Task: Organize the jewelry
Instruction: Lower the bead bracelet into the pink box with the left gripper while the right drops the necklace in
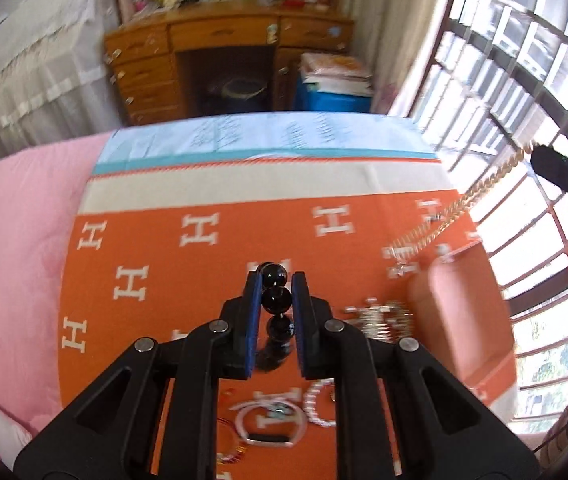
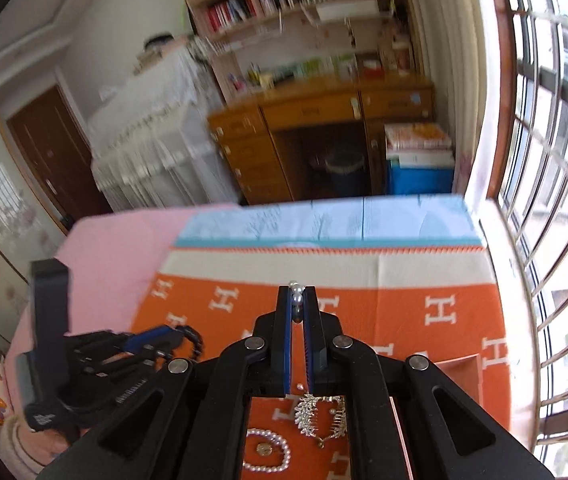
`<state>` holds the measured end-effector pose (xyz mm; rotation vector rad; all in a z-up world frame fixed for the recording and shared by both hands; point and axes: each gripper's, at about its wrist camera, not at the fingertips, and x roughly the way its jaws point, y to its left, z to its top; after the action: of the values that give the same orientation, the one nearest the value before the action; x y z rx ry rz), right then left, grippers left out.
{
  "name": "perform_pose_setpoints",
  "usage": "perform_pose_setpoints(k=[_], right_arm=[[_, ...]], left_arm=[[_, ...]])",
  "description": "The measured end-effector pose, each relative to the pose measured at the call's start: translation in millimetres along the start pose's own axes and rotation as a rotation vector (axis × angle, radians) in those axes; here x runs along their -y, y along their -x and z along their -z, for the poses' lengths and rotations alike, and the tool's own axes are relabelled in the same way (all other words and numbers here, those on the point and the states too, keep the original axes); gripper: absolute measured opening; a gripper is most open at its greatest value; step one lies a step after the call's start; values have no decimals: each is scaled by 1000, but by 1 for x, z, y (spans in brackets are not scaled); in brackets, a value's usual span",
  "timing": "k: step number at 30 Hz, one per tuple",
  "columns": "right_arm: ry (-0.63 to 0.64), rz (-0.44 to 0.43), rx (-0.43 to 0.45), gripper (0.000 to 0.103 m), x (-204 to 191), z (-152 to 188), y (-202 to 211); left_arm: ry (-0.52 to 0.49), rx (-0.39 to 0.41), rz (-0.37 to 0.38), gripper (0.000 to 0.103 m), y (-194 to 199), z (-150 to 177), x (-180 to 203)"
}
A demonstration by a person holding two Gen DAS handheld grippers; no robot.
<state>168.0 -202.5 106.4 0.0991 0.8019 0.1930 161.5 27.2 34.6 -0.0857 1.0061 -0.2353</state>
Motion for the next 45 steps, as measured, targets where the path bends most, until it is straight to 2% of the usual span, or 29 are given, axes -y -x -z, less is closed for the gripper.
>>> perform_pose_setpoints(k=[6,11,17,24,28,29,31,33,36,41,45], right_arm=[[-6,-25,110,5,17,4,86],[-38,-12,110,5,48,24,124],[-117,-2,37,5,100,71,131],[-182,37,-54,5,136,141,110],[-160,87,-89,10,136,169,89],[-157,103,-84,18,135,170,80],[-155,146,-66,26,137,176,75],[-165,163,-51,34,140,177,69],[-195,160,-21,37,147,182,70],[-217,159,-11,41,152,179,72],[-238,155,9,51,157,178,78]], left_arm=[[-89,50,81,12,34,-5,66],[-179,42,151,12,41,2,132],[-227,-22,217,12,14,16,185],[-264,-114,231,12,-32,36,222],[-271,-130,197,14,-61,47,218],[-268,-140,195,17,-67,49,217],[-233,-163,182,27,-75,53,213],[-206,-188,168,46,-82,56,208],[-179,-171,167,46,-84,61,198],[-181,-94,130,46,-67,70,192],[-185,-34,98,46,-50,76,190]])
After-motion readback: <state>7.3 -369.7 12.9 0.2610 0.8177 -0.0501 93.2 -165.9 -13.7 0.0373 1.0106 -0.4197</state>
